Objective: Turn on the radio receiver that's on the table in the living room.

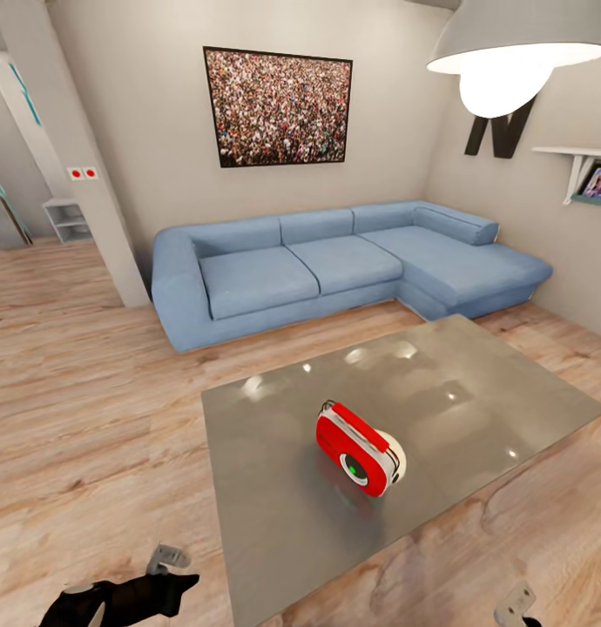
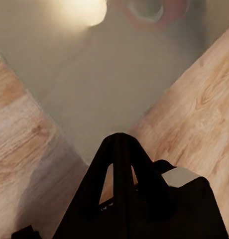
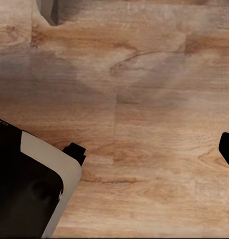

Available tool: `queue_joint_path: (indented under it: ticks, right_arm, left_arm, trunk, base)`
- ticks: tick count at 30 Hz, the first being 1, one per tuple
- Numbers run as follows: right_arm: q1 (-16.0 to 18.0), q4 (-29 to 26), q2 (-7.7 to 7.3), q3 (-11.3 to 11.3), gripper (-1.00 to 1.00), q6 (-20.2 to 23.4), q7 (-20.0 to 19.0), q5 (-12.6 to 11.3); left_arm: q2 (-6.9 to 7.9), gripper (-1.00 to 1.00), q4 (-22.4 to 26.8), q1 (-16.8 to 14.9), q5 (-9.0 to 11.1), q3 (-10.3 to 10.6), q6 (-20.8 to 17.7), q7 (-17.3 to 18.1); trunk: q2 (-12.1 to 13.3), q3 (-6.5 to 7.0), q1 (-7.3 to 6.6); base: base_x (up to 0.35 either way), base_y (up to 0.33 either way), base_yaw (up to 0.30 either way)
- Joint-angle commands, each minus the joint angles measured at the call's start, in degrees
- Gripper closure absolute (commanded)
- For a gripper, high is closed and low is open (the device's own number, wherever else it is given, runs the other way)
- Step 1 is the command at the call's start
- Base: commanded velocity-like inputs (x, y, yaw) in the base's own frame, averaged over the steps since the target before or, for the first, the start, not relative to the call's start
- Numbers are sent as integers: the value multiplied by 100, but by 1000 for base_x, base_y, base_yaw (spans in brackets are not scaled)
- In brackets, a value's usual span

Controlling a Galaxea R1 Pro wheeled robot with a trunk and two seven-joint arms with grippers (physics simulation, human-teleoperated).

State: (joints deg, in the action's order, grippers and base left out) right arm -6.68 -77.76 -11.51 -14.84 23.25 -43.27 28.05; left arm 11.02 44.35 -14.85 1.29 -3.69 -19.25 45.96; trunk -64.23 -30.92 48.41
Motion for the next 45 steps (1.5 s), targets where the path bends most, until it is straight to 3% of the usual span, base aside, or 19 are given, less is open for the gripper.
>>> queue_joint_path:
  ticks: [1, 9, 16, 22, 24, 30, 32, 35, 39, 45]
  right_arm:
    - [0, 90, 3, 0, -100, -78, 34, 1]
    - [0, 673, 8, 7, -100, -437, 293, -1]
    - [0, 1188, 16, -5, -100, -468, 599, -22]
    - [0, 2011, 37, -16, -100, -549, 1154, -46]
    - [0, 2304, 84, -18, -100, -662, 1301, -45]
    - [0, 3261, 361, -19, -100, -1057, 1887, -45]
    - [0, 3888, 454, -19, -100, -1255, 2350, -50]
    - [6, 4451, 565, -19, -100, -1547, 2894, -53]
    - [8, 5097, 775, -12, -100, -2092, 3727, -50]
    - [9, 5403, 862, -17, -100, -2388, 4032, -45]
  left_arm:
    - [12, 100, -238, -1, 1, 0, 127, -3]
    - [272, 100, -1864, -6, 9, -5, 1336, -33]
    - [311, 100, -2859, -2, -7, 3, 1769, -193]
    - [241, 100, -3621, -2, -48, 31, 2187, -931]
    - [174, 100, -3796, -1, -66, 37, 2239, -1243]
    - [-324, 100, -4157, -3, -150, 57, 2280, -2270]
    - [-574, 100, -4255, -2, -273, 60, 2262, -2833]
    - [-757, 100, -4330, -3, -342, 61, 2239, -3231]
    - [-847, 100, -4391, 2, -365, 61, 2223, -3507]
    - [-849, 100, -4408, 127, -366, 60, 2234, -3566]
  trunk:
    - [0, 10, 0]
    - [0, 83, 0]
    - [0, 147, 0]
    - [0, 202, 0]
    - [0, 221, 0]
    - [0, 276, 0]
    - [0, 294, 0]
    - [0, 321, 0]
    - [0, 358, 0]
    - [0, 413, 0]
  base:
    - [0, 0, 0]
    - [0, 0, 0]
    - [0, 0, 0]
    - [0, 0, 0]
    - [0, 0, 0]
    - [0, 0, 0]
    - [0, 0, 0]
    - [0, 0, 0]
    - [0, 0, 0]
    - [0, 0, 0]
